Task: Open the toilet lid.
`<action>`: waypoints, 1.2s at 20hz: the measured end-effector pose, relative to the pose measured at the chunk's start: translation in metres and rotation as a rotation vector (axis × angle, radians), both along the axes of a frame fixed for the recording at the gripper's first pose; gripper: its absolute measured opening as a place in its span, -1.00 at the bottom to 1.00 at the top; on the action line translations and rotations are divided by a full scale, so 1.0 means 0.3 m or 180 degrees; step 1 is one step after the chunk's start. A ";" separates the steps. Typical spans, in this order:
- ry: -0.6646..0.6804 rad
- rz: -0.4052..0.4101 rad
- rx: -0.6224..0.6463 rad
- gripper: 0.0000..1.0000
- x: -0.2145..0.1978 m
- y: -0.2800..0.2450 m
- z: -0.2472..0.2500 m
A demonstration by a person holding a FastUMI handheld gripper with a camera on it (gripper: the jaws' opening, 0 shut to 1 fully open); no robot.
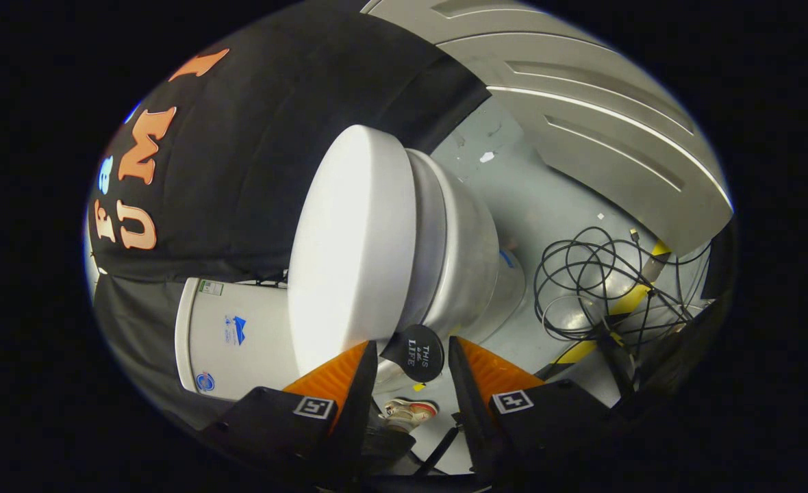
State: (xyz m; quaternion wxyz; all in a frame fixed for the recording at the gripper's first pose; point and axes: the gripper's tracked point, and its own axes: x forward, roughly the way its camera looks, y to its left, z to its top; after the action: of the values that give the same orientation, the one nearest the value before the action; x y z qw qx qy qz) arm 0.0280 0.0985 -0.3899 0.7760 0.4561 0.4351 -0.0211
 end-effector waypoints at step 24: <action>-0.0098 -0.0273 0.0222 -0.83 0.025 -0.022 0.016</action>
State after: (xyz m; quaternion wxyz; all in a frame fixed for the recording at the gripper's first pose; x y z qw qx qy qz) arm 0.0356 0.0917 -0.3850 0.7646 0.5014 0.4036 -0.0322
